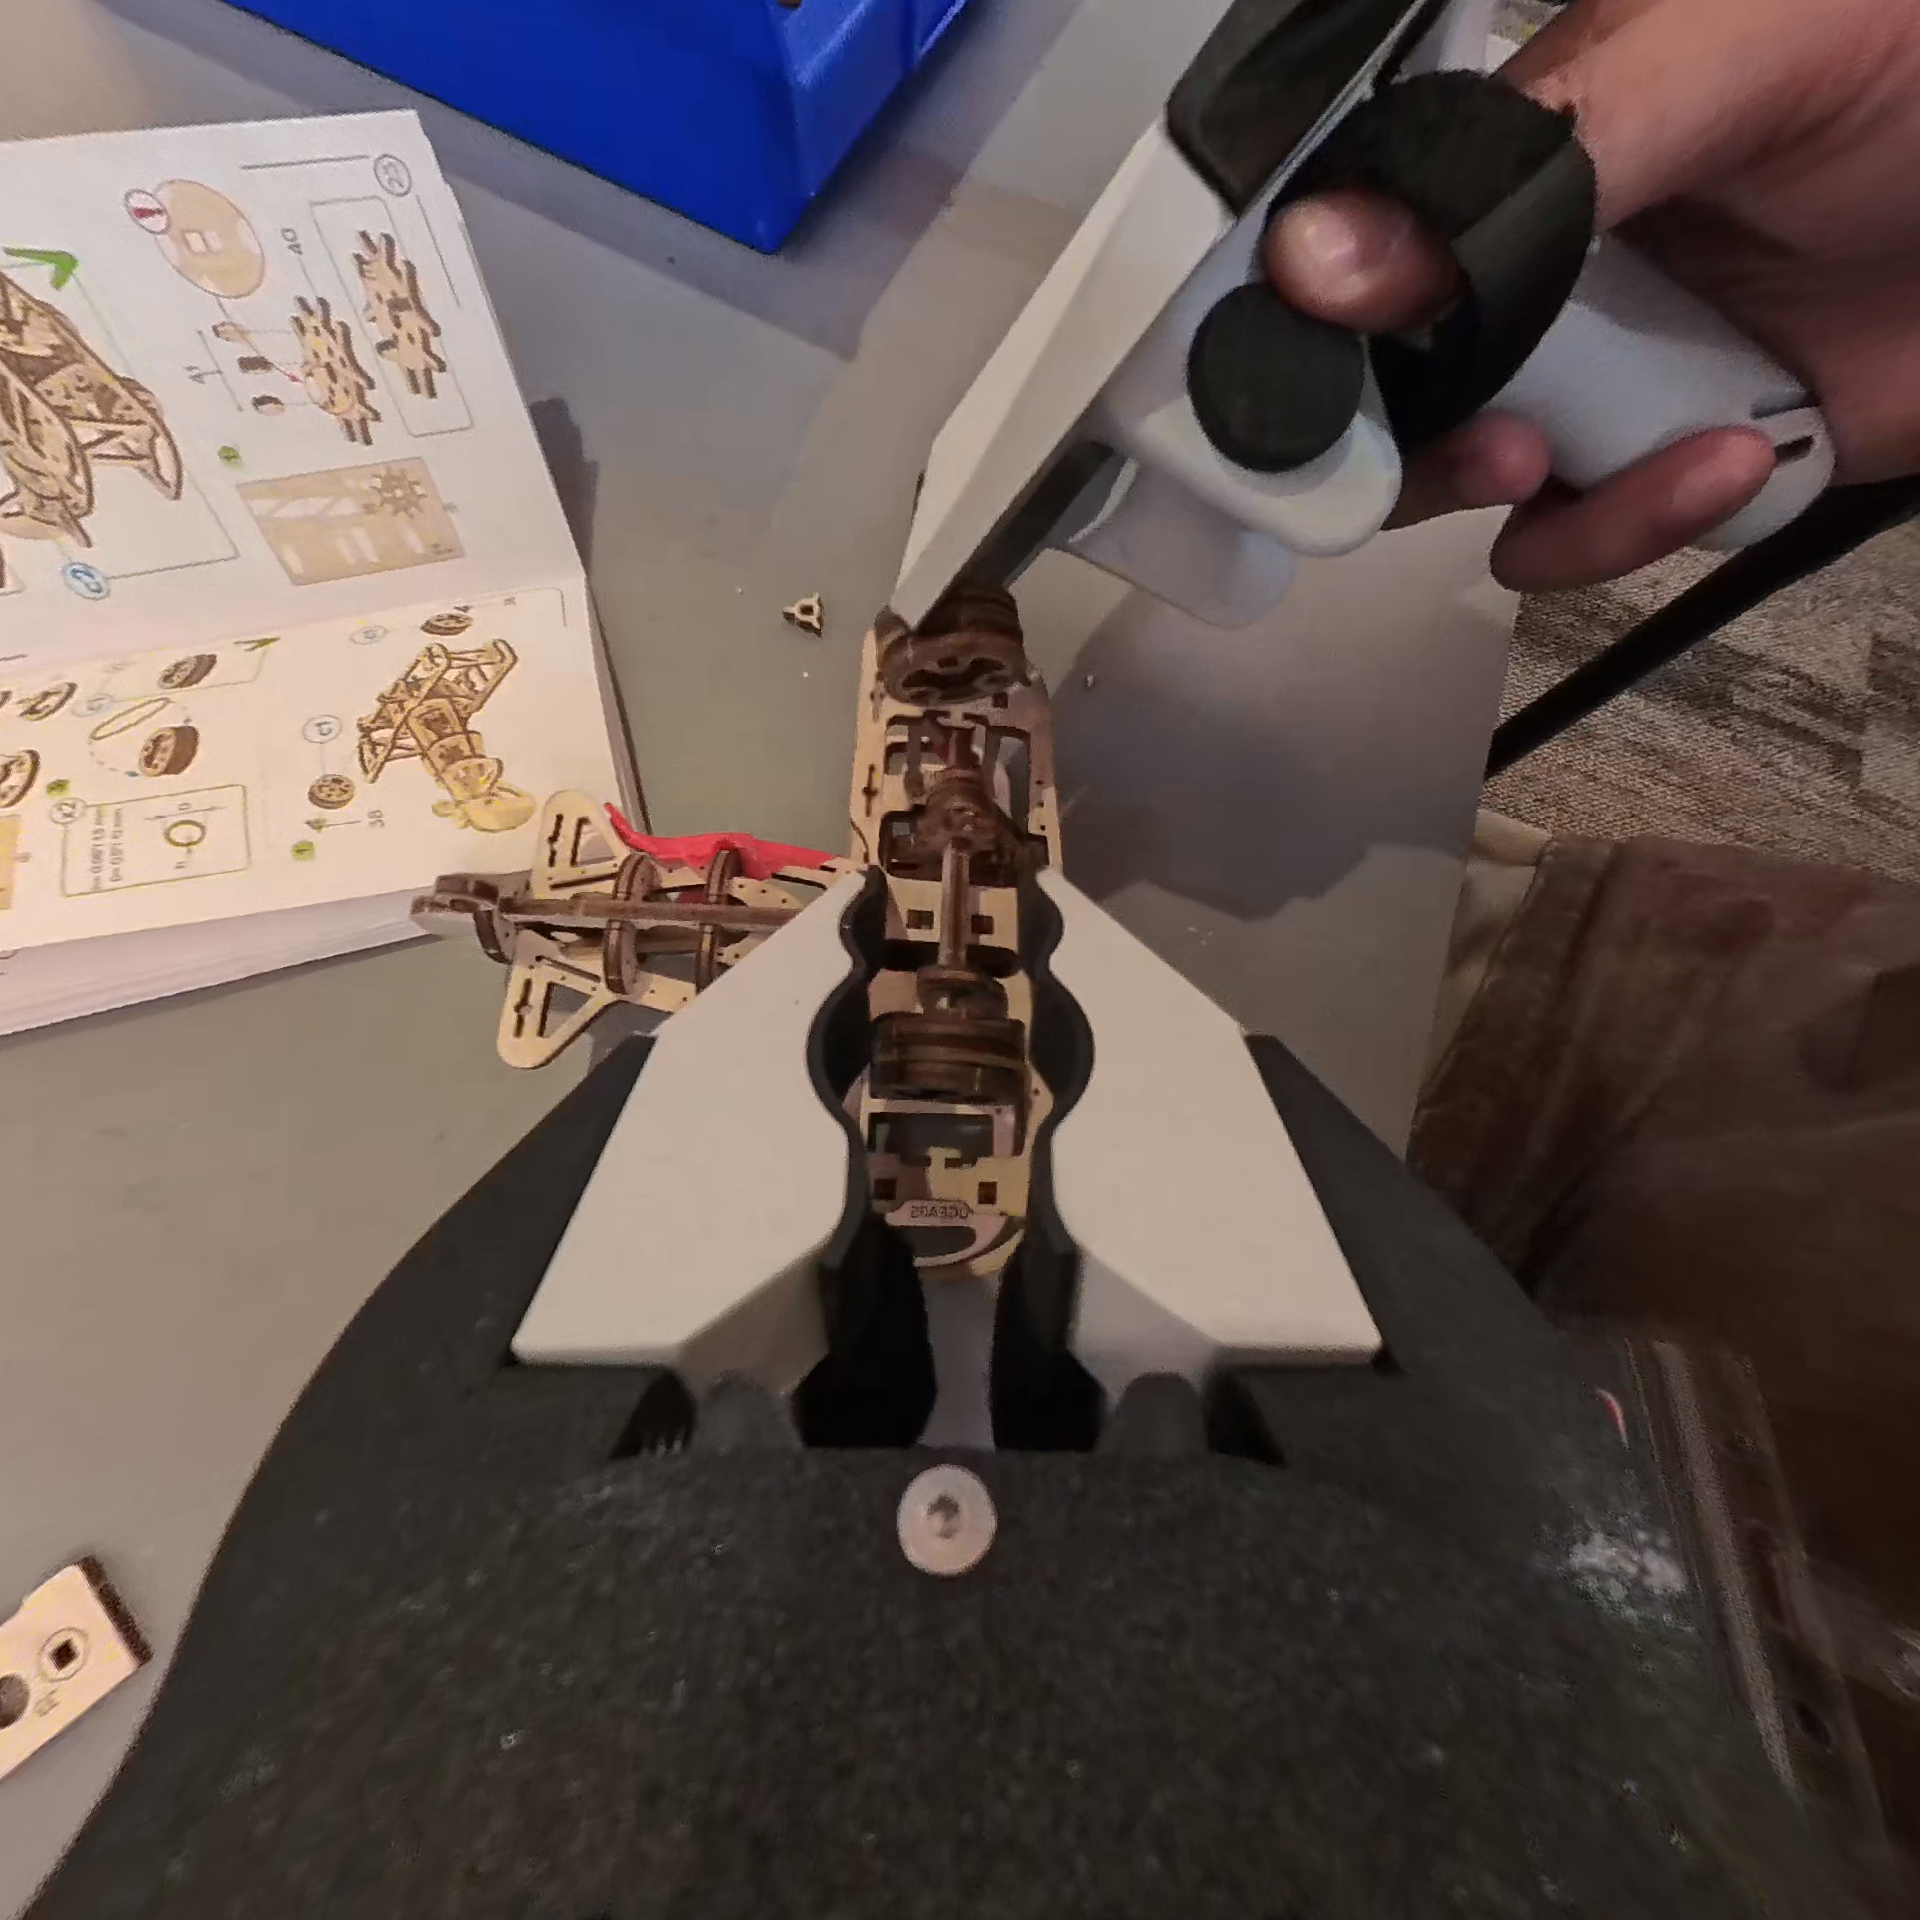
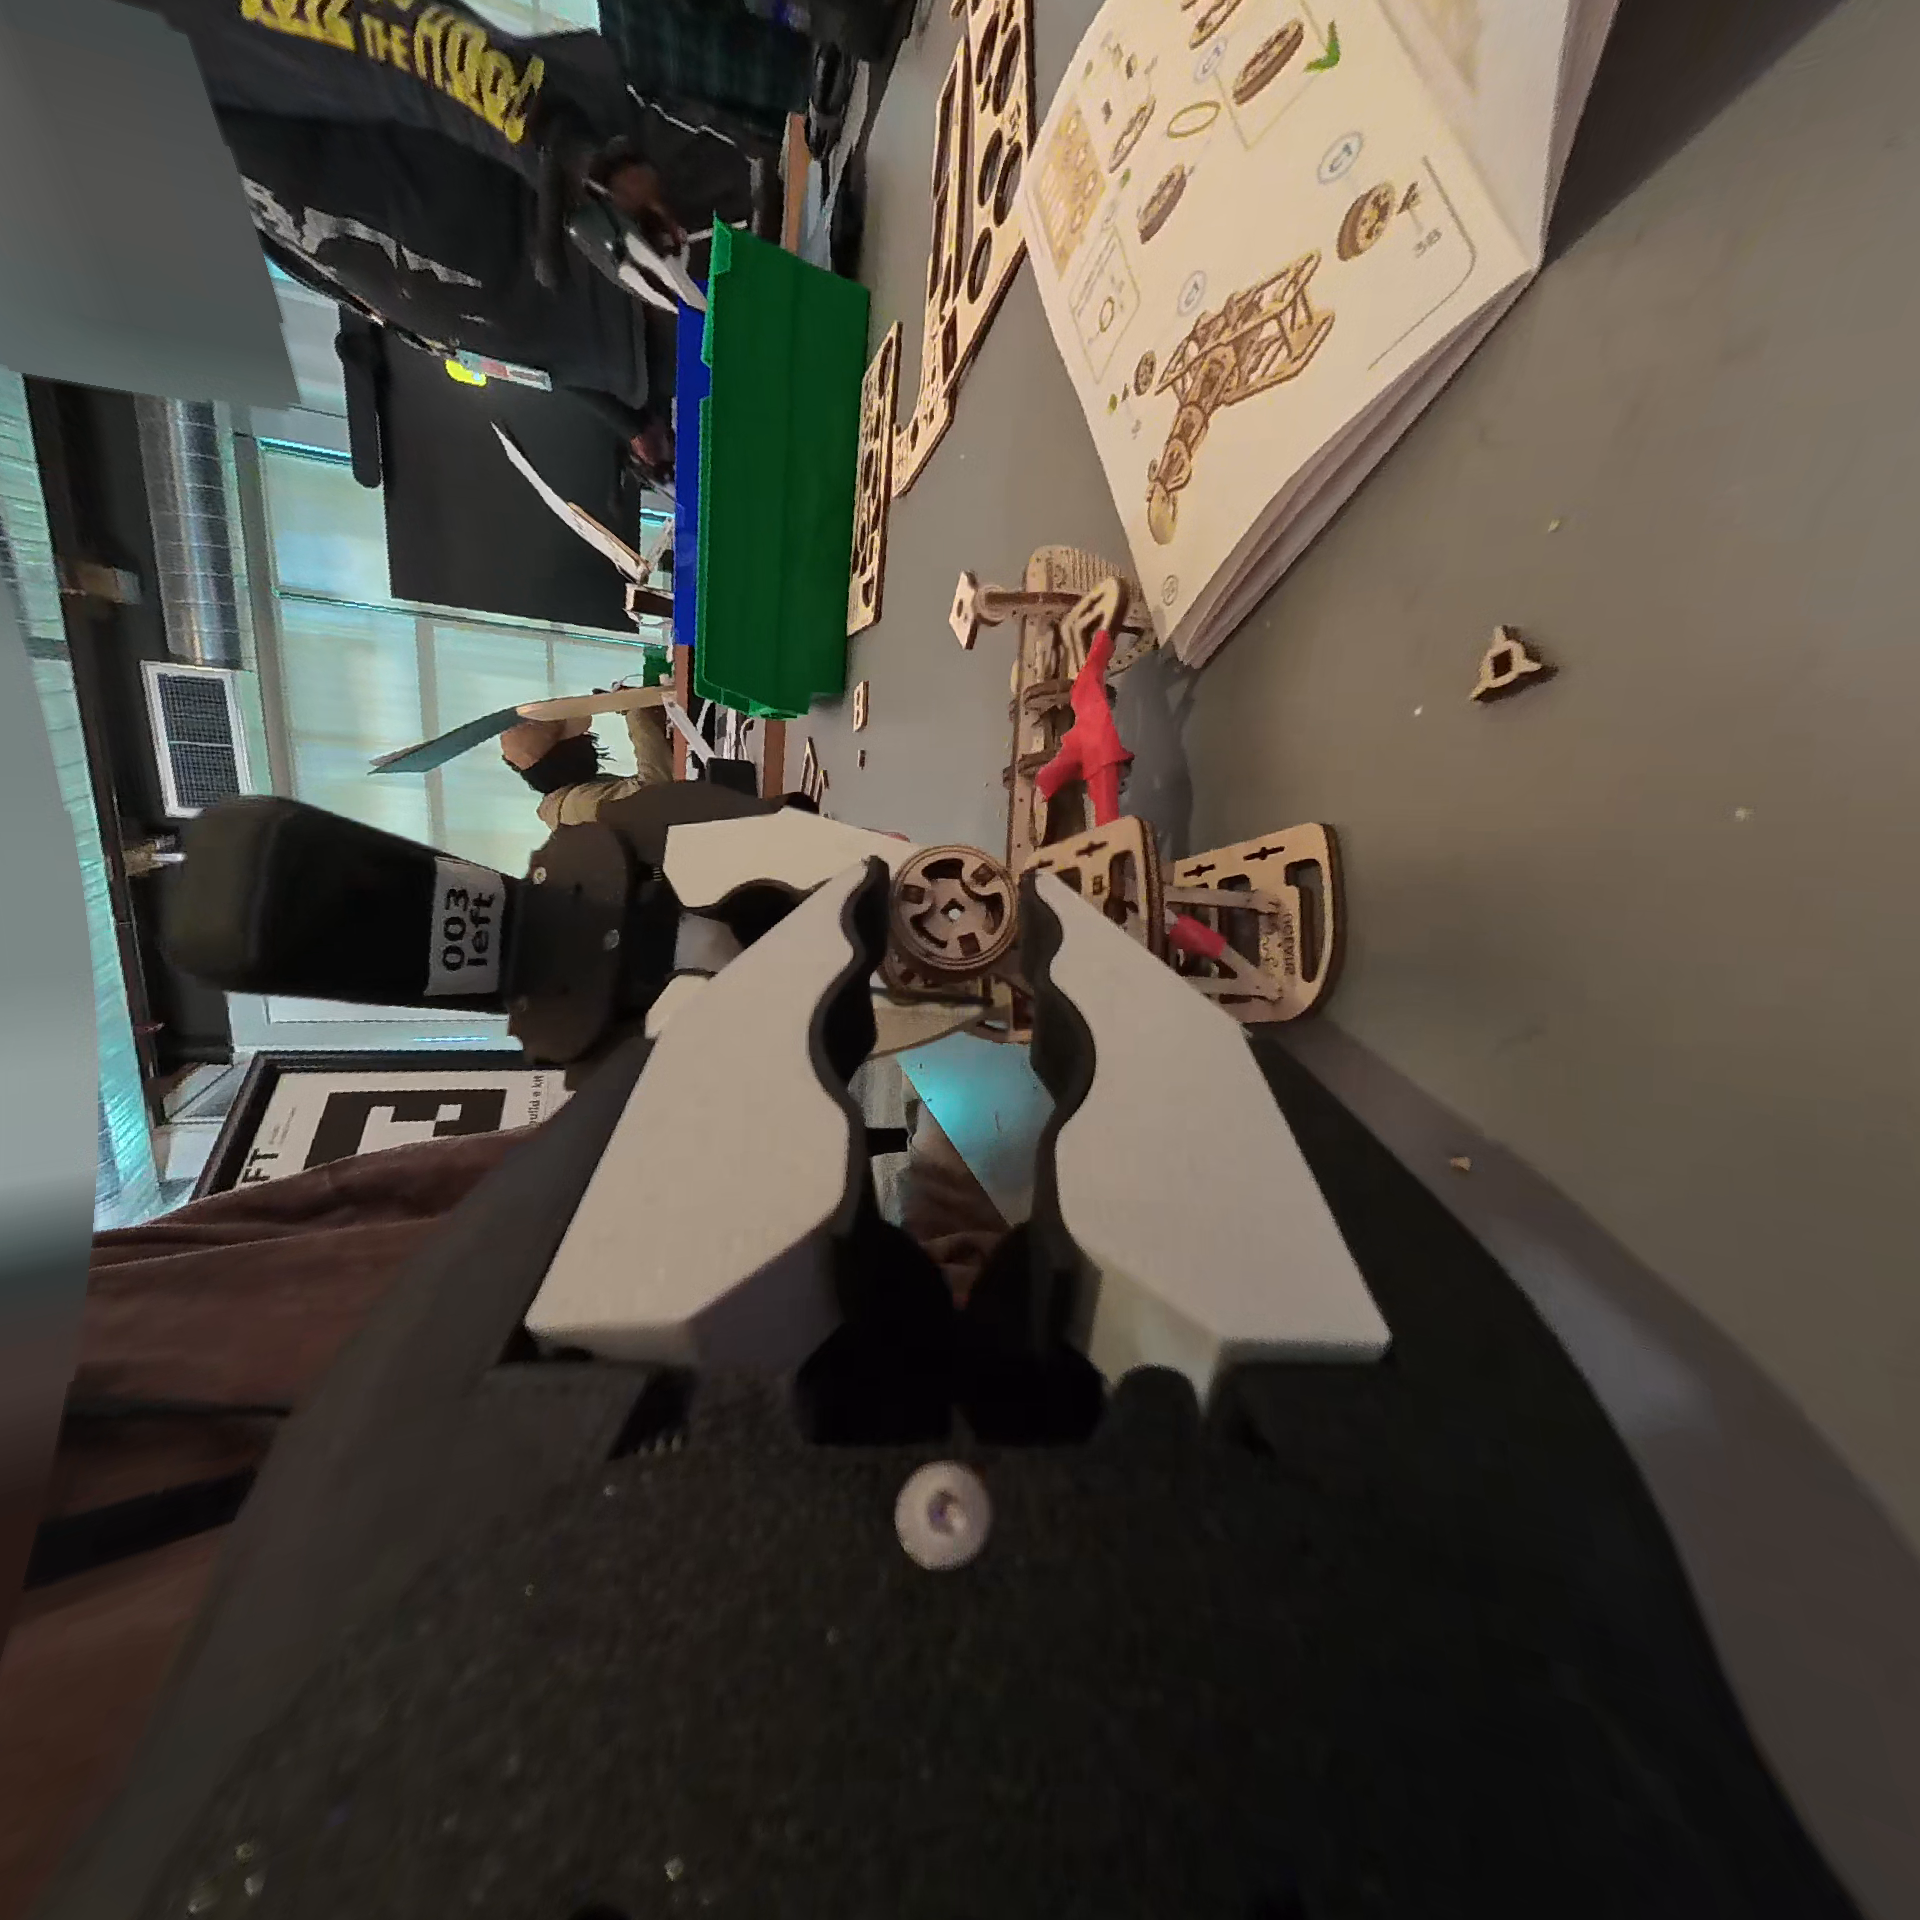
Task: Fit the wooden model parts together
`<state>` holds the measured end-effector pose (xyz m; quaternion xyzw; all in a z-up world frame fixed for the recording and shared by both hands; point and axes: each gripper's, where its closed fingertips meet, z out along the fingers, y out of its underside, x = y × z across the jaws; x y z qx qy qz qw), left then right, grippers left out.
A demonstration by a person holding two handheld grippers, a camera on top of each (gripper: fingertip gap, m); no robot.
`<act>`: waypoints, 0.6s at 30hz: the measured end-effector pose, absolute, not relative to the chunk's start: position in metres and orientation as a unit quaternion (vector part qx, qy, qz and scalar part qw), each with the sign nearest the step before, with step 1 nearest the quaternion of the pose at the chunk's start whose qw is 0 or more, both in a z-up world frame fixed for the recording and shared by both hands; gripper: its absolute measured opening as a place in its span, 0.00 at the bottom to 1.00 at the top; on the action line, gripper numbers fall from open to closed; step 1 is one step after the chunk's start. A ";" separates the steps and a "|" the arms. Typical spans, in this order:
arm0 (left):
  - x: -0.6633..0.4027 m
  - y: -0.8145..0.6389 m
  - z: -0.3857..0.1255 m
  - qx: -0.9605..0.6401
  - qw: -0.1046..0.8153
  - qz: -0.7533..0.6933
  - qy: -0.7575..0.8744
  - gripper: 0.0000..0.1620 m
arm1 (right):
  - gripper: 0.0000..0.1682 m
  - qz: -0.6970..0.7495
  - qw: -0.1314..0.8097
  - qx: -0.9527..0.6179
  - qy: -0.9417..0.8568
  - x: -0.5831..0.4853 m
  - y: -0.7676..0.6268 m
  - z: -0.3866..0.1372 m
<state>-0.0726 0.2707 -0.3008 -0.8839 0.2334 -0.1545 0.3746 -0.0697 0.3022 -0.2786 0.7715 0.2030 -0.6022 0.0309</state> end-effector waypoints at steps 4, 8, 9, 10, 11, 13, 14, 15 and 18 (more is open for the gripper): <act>-0.081 0.272 -0.291 -0.885 0.384 -0.136 0.226 0.21 | 0.14 -0.610 0.000 0.762 0.220 -0.069 0.307 -0.274; -0.101 0.260 -0.271 -0.880 0.414 -0.120 0.199 0.12 | 0.14 -0.631 -0.046 0.743 0.218 -0.063 0.315 -0.263; -0.099 0.252 -0.266 -0.875 0.418 -0.144 0.198 0.11 | 0.14 -0.635 -0.057 0.739 0.217 -0.060 0.316 -0.262; -0.098 0.246 -0.258 -0.870 0.427 -0.162 0.189 0.15 | 0.14 -0.638 -0.067 0.735 0.219 -0.058 0.316 -0.261; -0.098 0.243 -0.249 -0.863 0.442 -0.173 0.174 0.15 | 0.14 -0.640 -0.078 0.732 0.221 -0.055 0.316 -0.261; -0.104 0.237 -0.239 -0.859 0.461 -0.167 0.147 0.18 | 0.14 -0.644 -0.100 0.725 0.222 -0.050 0.316 -0.261; -0.111 0.238 -0.237 -0.862 0.468 -0.150 0.126 0.13 | 0.14 -0.647 -0.108 0.720 0.224 -0.047 0.315 -0.262; -0.114 0.238 -0.236 -0.862 0.475 -0.140 0.113 0.10 | 0.14 -0.650 -0.115 0.716 0.226 -0.045 0.314 -0.262; -0.106 0.237 -0.244 -0.877 0.446 -0.145 0.106 0.17 | 0.14 -0.653 -0.141 0.710 0.222 -0.035 0.315 -0.264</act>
